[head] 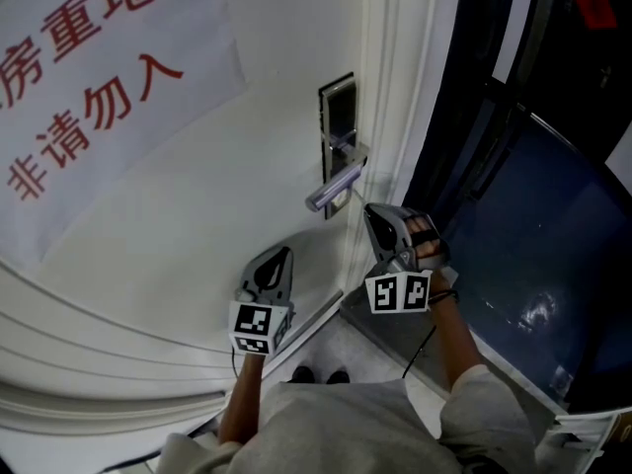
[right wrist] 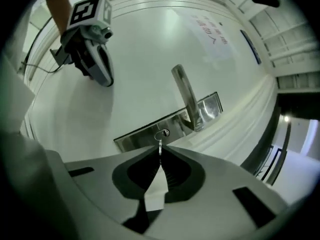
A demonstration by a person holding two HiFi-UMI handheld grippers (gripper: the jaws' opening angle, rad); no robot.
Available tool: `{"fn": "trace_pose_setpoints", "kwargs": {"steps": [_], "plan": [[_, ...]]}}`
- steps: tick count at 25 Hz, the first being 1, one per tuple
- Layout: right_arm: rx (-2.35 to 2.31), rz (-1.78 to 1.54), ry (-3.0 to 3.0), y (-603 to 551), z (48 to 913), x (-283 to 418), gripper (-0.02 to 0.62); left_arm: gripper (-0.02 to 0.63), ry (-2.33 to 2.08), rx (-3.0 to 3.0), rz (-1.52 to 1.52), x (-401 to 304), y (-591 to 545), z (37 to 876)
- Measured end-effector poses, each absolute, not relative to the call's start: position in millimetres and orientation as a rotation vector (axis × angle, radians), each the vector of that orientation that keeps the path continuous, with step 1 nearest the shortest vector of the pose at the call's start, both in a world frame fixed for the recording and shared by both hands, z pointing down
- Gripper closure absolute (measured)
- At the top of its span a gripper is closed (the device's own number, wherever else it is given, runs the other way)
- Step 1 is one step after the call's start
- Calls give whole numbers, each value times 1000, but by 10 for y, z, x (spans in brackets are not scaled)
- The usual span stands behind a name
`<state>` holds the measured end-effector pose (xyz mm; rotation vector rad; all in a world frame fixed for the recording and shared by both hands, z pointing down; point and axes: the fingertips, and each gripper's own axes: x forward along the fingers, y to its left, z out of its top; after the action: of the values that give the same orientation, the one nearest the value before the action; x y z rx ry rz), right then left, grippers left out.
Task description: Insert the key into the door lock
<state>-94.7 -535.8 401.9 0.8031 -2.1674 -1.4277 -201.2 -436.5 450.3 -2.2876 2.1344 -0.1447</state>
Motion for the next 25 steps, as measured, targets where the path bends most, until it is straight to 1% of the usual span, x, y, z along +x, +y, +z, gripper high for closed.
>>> {"fn": "trace_pose_setpoints", "kwargs": {"steps": [3, 6, 25], "plan": [[757, -1555, -2055, -5372, 4024, -992, 566, 589, 2133, -2289, -139, -2008, -4366, 4500], [730, -1601, -2023, -5404, 3995, -1027, 566, 589, 2131, -2288, -142, -2011, -4370, 4504], [665, -1661, -1999, -5555, 3944, -1260, 566, 589, 2132, -2283, -137, -2013, -4373, 4499]]}}
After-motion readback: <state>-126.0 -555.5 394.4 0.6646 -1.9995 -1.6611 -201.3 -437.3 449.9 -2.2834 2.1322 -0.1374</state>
